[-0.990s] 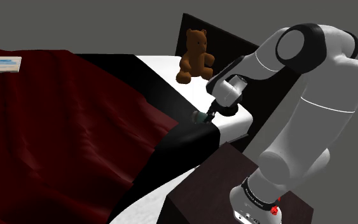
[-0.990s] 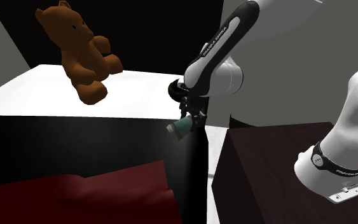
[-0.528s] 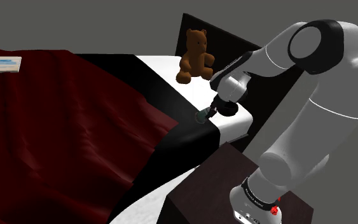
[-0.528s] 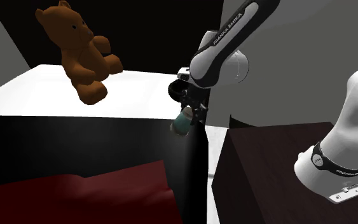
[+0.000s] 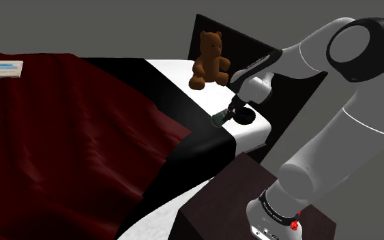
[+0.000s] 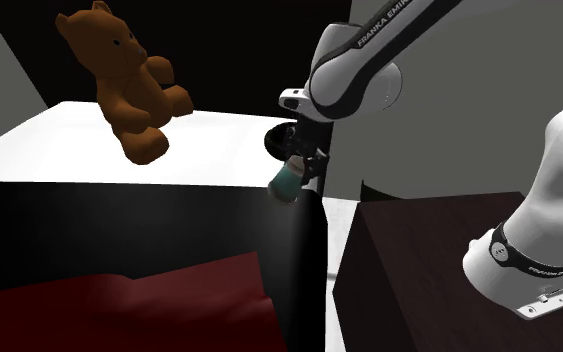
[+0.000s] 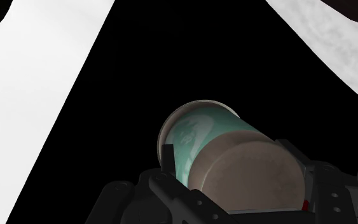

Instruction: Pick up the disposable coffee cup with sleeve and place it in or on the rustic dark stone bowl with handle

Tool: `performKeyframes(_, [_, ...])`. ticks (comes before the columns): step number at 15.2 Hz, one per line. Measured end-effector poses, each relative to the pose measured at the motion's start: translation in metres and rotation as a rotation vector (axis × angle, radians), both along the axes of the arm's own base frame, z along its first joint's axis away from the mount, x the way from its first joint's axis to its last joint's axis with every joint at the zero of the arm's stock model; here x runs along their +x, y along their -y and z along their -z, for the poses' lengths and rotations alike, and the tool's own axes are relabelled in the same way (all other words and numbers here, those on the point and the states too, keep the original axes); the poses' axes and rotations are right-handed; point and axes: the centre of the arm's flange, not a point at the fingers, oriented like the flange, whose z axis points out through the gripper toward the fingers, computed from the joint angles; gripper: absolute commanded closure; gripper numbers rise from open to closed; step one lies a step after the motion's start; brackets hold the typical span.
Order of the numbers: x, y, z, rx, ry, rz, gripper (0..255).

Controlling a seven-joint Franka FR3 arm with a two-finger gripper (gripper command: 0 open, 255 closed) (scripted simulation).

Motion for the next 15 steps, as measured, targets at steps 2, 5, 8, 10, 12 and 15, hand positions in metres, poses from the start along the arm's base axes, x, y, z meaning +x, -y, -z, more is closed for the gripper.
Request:
performKeyframes(2, [-0.001, 0.001, -0.010, 0.000, 0.000, 0.000, 255])
performKeyframes(5, [0.000, 0.001, -0.027, 0.000, 0.000, 0.000, 255])
performKeyframes(8, [0.000, 0.001, -0.042, 0.000, 0.000, 0.000, 255])
performKeyframes(10, [0.000, 0.001, -0.053, 0.000, 0.000, 0.000, 255])
performKeyframes(12, [0.000, 0.001, -0.062, 0.000, 0.000, 0.000, 255])
performKeyframes(15, [-0.003, 0.029, -0.066, 0.000, 0.000, 0.001, 255])
